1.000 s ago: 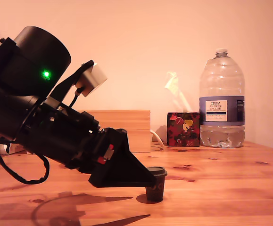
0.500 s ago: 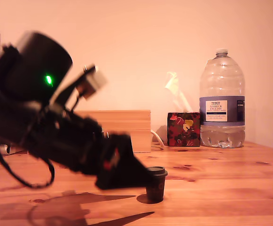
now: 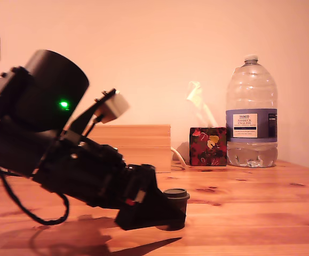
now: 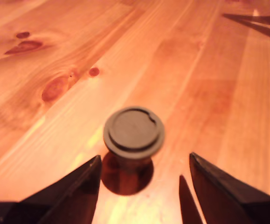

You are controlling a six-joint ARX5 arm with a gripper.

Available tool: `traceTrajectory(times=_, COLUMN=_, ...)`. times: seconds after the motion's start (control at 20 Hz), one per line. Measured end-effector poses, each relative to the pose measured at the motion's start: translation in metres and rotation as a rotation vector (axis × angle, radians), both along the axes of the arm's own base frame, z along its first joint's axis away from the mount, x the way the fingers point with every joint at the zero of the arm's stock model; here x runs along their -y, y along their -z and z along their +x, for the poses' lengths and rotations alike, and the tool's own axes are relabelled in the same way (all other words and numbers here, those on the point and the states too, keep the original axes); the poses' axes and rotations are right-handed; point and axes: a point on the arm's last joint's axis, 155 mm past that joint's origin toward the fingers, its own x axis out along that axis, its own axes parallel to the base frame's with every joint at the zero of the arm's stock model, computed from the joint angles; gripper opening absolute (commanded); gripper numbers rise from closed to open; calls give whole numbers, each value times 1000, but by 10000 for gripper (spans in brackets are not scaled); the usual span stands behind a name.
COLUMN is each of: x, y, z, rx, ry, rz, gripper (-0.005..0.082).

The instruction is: Pick up the coffee capsules from the table one by one and drop them inside the nearest coffee cup

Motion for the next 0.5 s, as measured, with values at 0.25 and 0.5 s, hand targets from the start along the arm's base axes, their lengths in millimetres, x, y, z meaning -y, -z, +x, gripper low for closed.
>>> traceTrajectory(times=0.25, x=5, y=8, z=5, rx=-21, ry=-14, rz=44, gripper=533)
traceTrajectory(times=0.5, x=10, y=8, z=8, rx=-21, ry=-15, rz=51, gripper=455)
